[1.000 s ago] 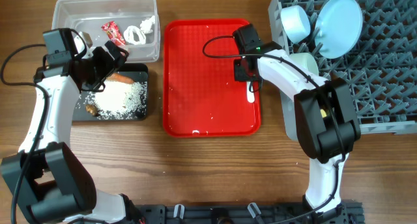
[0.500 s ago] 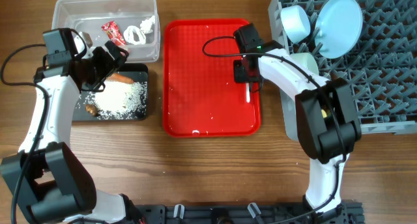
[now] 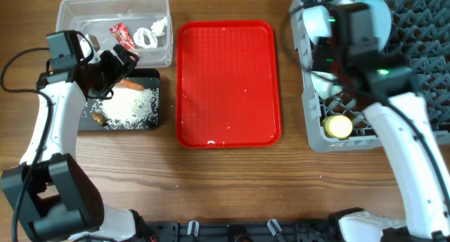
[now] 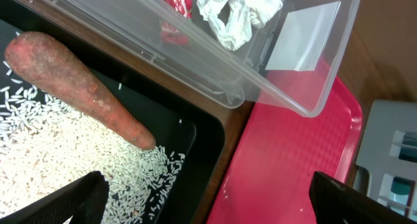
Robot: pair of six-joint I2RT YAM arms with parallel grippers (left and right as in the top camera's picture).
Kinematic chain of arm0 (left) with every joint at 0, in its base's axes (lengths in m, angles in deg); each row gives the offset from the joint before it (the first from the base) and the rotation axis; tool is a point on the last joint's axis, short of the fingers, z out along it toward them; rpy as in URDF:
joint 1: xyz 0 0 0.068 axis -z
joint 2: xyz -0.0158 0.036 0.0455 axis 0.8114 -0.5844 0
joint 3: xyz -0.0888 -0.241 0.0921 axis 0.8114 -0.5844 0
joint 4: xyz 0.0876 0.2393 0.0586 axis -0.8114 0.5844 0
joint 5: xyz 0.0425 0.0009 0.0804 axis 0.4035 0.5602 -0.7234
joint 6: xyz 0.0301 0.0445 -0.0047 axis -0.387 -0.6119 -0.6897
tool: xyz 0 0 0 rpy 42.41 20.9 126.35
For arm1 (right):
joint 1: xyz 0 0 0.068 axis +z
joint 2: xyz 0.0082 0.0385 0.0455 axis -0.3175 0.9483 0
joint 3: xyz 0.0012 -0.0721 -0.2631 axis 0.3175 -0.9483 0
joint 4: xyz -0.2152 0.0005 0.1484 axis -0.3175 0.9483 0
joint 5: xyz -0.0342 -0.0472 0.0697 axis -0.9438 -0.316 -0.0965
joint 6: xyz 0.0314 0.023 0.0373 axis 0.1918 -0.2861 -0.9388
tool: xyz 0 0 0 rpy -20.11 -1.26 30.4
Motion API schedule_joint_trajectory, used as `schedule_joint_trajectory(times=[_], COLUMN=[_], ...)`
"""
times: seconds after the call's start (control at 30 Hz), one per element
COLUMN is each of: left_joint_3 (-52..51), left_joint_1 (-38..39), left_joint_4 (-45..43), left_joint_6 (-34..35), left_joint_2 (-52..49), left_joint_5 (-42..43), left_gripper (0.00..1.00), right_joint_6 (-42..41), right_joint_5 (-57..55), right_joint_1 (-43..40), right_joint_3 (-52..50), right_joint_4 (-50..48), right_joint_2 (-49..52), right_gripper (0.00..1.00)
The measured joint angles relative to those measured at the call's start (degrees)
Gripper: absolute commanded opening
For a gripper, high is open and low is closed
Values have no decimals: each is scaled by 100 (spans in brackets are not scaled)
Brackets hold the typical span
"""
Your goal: Sort waste into correct bins and load items into the dishwasher rack
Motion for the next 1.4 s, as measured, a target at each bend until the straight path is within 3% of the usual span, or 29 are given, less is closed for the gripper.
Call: schedule_joint_trajectory(times=[0.13,0.27,0.53,0.7,0.83,0.93,1.07,1.23,1.3,1.4], left_joint_3=[0,0,0,0,0,0,0,0,0,0], left_joint_1=[0,0,0,0,0,0,0,0,0,0], left_joint_4=[0,0,2,2,0,0,2,-2,2,-7], left_joint_6=[0,0,2,0,0,0,0,0,2,0], left_joint_2=[0,0,0,0,0,0,0,0,0,0], left_joint_5=[0,0,2,0,0,0,0,0,0,0], left_gripper=[100,100,100,100,100,100,100,100,100,100], right_joint_6=[-1899,-3845,-5123,-5619,-5788,-5777,-5287,-2763,-1272,-197], right_joint_5=[-710,-898,-1001,-1021,-1021,-1038,-992,0,1211,2575], right_joint_1=[-1189,-1965,-2194,-2194,-2194,-2194,-2194,-2194,-2199,-2201], right_joint_3=[-101,-732,-1790,-1974,-1976,-1976,-1976,-1919,-1829,-1766], right_joint_4=[782,531,-1012,-1541,-1742,-1781,-1784,-1773,-1467,-876], right_joint_2=[-20,-13,286,789,1064,1062,684,-962,-1917,-2966], right_gripper=[4,4,4,44,53,65,97,100,100,100])
